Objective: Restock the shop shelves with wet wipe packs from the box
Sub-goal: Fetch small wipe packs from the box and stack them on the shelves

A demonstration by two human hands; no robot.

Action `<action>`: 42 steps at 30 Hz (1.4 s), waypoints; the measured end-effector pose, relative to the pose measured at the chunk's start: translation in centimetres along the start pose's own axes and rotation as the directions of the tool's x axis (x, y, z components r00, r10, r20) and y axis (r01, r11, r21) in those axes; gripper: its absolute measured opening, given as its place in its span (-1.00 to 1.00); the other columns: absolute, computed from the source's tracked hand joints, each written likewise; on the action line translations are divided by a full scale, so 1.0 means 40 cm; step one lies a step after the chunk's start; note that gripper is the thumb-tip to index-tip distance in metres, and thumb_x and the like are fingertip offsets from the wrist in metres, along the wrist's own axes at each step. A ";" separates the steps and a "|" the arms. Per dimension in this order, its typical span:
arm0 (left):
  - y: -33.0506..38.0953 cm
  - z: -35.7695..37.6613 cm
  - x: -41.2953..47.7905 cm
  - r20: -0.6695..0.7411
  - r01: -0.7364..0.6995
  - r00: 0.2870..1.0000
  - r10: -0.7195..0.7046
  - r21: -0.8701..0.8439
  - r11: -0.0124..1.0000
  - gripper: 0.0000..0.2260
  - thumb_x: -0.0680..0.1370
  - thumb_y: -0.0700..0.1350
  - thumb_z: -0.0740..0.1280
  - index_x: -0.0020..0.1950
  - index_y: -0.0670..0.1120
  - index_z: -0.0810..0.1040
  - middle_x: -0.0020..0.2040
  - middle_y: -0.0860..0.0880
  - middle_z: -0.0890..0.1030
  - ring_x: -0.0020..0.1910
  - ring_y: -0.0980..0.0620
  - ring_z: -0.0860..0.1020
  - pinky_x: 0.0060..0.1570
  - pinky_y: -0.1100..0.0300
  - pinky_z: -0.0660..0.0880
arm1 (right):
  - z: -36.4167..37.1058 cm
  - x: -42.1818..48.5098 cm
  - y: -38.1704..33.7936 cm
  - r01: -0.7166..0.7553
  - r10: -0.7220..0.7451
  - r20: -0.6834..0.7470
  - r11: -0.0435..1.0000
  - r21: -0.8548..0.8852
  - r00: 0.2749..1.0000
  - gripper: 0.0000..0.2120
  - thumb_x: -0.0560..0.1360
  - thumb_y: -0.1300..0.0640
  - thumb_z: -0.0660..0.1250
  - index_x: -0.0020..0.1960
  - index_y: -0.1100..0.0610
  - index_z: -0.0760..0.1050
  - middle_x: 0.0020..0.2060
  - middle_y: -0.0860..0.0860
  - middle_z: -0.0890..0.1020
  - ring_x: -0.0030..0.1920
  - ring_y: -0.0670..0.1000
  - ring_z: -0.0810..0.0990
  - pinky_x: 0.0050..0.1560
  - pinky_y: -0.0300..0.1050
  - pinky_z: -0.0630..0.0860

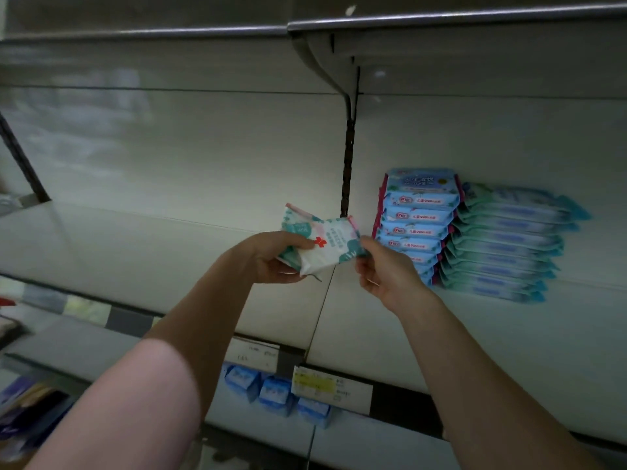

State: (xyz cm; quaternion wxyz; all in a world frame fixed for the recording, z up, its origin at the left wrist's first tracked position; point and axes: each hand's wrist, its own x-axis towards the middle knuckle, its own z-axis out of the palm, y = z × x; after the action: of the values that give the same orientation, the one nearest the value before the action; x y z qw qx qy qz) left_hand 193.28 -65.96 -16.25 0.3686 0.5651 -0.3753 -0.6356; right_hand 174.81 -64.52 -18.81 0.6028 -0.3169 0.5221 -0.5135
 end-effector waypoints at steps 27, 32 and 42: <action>0.036 -0.089 0.275 -0.068 -0.078 0.994 0.083 0.070 0.994 -0.66 0.45 -0.40 0.43 0.17 -0.20 0.45 0.07 -0.14 0.58 -0.05 -0.10 0.57 -0.16 0.04 0.56 | 0.127 0.191 0.076 0.070 -0.270 -0.246 0.793 -0.606 0.931 -0.82 0.55 0.19 0.34 -0.18 0.26 0.59 -0.29 0.16 0.62 -0.28 0.11 0.64 -0.12 0.04 0.65; 0.025 -0.082 0.293 -0.102 -0.099 0.987 0.123 0.215 0.972 -0.64 0.48 -0.30 0.44 0.23 -0.16 0.44 0.08 -0.11 0.53 -0.01 -0.11 0.53 -0.23 0.08 0.57 | 0.130 0.222 0.101 -0.038 -0.310 -0.280 0.607 -0.794 0.909 -0.83 0.58 0.16 0.27 -0.02 0.27 0.56 -0.13 0.19 0.65 -0.12 0.14 0.66 -0.08 0.01 0.63; 0.040 -0.118 0.293 -0.141 -0.168 0.961 0.240 0.394 0.904 -0.74 0.57 -0.21 0.32 0.26 -0.13 0.48 0.07 -0.12 0.54 -0.02 -0.16 0.54 -0.25 -0.03 0.60 | 0.135 0.192 0.084 -0.149 -0.468 -0.190 0.124 -0.981 0.863 -0.75 0.59 0.11 0.25 0.21 0.20 0.40 0.02 0.09 0.59 -0.11 0.03 0.53 -0.21 -0.15 0.39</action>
State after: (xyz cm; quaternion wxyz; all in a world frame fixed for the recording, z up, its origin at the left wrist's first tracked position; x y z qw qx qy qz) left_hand 196.99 -77.41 -20.38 0.3508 0.6398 -0.5118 -0.4534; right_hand 180.37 -71.72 -22.84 0.0409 -0.5556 0.8134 -0.1672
